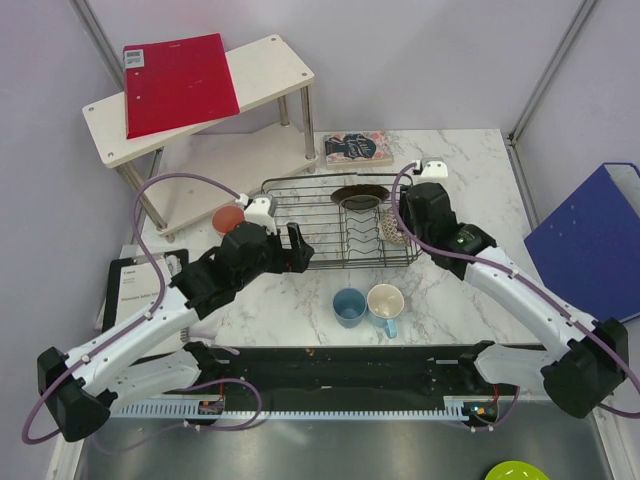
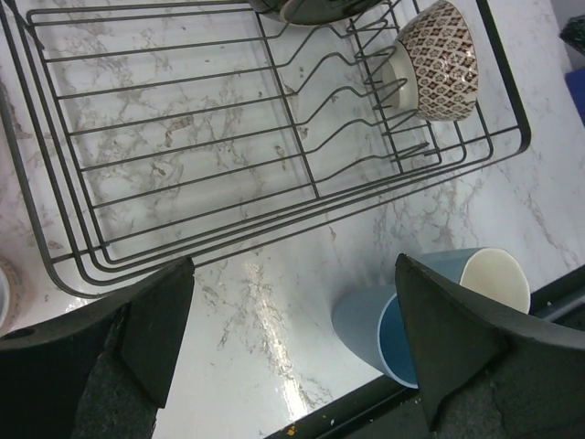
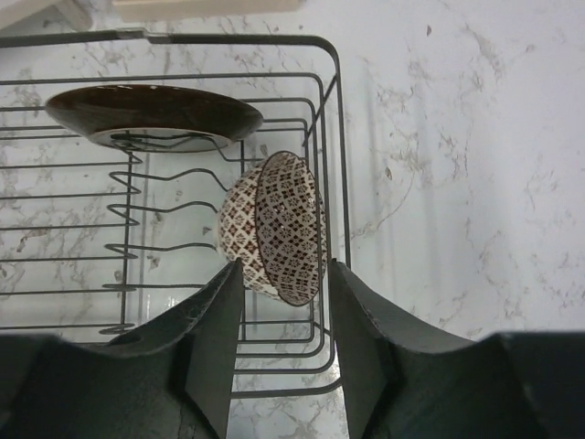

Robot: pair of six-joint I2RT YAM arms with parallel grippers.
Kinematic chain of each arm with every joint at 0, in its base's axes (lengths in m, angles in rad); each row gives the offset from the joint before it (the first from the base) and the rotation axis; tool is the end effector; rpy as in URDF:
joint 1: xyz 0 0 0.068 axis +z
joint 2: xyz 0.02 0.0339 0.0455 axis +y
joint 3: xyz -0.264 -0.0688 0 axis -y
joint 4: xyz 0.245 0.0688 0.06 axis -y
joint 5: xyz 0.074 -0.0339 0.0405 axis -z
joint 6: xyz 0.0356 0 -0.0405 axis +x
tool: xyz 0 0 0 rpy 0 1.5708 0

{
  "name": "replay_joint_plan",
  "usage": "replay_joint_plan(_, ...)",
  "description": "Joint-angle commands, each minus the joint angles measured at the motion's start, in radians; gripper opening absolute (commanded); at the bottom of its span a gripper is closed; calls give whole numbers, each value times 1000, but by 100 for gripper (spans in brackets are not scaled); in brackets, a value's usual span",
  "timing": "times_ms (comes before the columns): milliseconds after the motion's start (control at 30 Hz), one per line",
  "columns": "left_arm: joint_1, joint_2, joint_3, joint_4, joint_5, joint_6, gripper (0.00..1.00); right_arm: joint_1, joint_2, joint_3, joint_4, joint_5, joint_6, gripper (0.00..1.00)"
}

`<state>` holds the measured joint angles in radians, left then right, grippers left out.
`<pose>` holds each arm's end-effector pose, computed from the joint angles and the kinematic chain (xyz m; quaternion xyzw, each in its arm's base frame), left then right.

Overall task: Unload the mixed dishes from the dish rack
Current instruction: Pick up the bowl from the dish rack.

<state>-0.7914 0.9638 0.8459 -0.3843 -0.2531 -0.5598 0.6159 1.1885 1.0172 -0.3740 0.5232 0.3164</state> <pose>0.1573 -0.1466 0.3089 0.0348 0.8555 -0.2312 0.4621 0.2248 0.1373 0.3214 -0.0001 0.8513 0.0117 0.5246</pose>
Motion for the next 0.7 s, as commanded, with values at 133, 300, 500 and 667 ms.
replay_joint_plan(133,0,-71,-64,91,92,-5,96,-97,97,-20,90,-221,59,53)
replay_joint_plan(300,1,-74,-84,119,103,11,96,-107,135,-39,135,-274,58,54)
replay_joint_plan(500,0,-60,-71,116,112,18,96,-120,200,-40,170,-278,27,53)
replay_joint_plan(667,0,-77,-94,116,112,6,96,-169,244,-48,194,-337,1,47)
